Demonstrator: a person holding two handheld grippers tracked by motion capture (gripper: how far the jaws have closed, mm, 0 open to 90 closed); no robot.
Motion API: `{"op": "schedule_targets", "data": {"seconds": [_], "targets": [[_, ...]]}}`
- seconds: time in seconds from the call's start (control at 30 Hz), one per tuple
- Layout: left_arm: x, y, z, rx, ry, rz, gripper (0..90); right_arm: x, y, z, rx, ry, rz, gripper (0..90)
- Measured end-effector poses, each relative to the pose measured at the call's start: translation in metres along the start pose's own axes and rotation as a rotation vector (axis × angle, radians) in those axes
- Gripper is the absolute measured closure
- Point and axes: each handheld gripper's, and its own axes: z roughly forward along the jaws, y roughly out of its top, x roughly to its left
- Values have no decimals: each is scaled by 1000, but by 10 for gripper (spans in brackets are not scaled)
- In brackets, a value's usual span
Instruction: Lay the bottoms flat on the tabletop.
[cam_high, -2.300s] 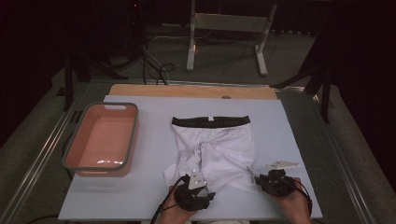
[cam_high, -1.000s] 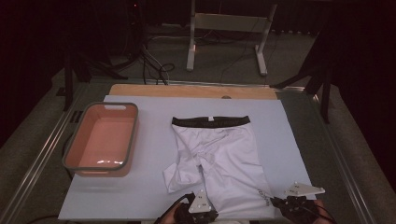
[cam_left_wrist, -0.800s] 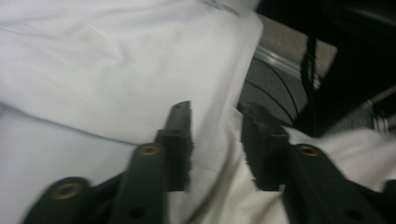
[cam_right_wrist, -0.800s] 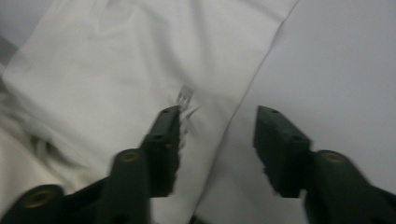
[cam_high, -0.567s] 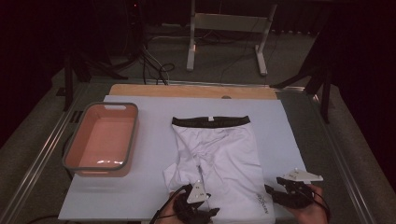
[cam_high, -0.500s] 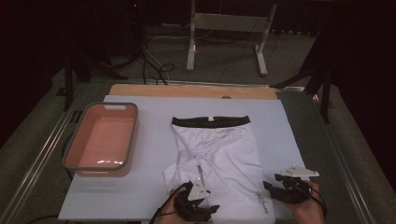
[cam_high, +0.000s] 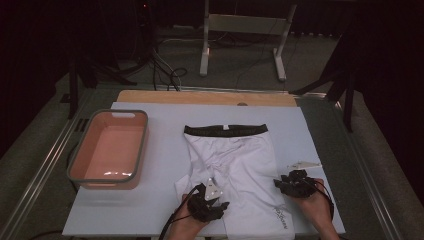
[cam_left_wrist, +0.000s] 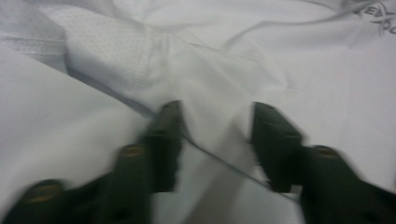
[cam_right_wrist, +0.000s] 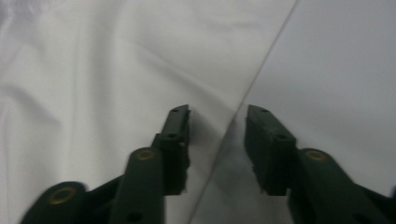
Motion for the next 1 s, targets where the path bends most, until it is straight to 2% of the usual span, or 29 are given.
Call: {"op": "schedule_targets", "data": {"seconds": [0.07,0.1,0.17,0.23,0.5,0.67,0.73,0.83,1.0], "targets": [[0,0,1,2,-15,-3,718,1,0,-1,3,7,-15,817],[-1,0,1,2,-19,0,752,1,-1,-2,5,7,-23,861],[-3,1,2,8,-29,9,834,0,-3,-3,0,-4,-31,872],[-6,2,3,8,-37,20,884,-3,-5,-4,-6,-13,-18,885],[-18,2,5,16,-87,59,896,-8,-14,-12,-8,-26,-7,890],[-26,2,6,18,-107,70,897,-10,-25,-21,-7,-50,-16,896],[-27,2,7,20,-110,76,897,-11,-28,-23,-11,-49,-14,894],[-26,2,6,21,-111,75,897,-16,-28,-23,-28,-68,20,794],[-26,1,6,21,-111,74,897,-19,-15,-15,-65,-47,73,663]]}}
